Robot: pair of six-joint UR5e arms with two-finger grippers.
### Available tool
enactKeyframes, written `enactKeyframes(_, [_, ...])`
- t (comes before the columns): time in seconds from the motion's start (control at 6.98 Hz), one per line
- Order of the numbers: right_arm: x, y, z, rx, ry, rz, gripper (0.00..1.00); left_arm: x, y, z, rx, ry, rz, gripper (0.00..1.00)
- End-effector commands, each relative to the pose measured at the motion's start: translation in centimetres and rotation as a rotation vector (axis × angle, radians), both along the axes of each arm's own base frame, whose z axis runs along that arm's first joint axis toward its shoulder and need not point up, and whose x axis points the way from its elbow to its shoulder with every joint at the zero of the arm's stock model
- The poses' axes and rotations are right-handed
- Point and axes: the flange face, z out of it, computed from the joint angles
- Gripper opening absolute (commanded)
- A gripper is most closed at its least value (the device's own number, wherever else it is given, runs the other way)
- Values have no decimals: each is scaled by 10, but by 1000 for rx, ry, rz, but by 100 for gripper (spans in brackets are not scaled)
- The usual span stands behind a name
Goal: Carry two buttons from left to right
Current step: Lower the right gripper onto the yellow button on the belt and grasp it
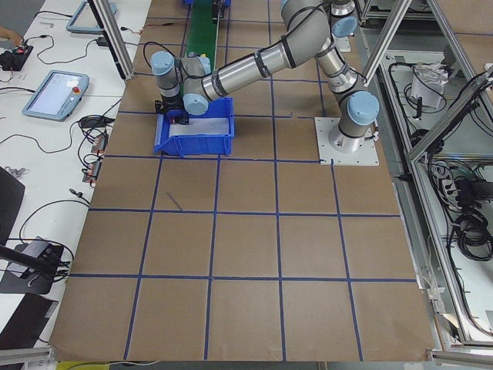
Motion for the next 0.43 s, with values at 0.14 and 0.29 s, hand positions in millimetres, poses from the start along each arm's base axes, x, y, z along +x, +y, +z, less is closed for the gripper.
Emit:
enactKeyframes(0.14, [35,-72,-38,-7,-17,-34,100,0,0,-3,4,0,0,100])
enactKeyframes(0.29, [42,-95,-60,2,-18,-47,100,0,0,-8,10,1,0,100])
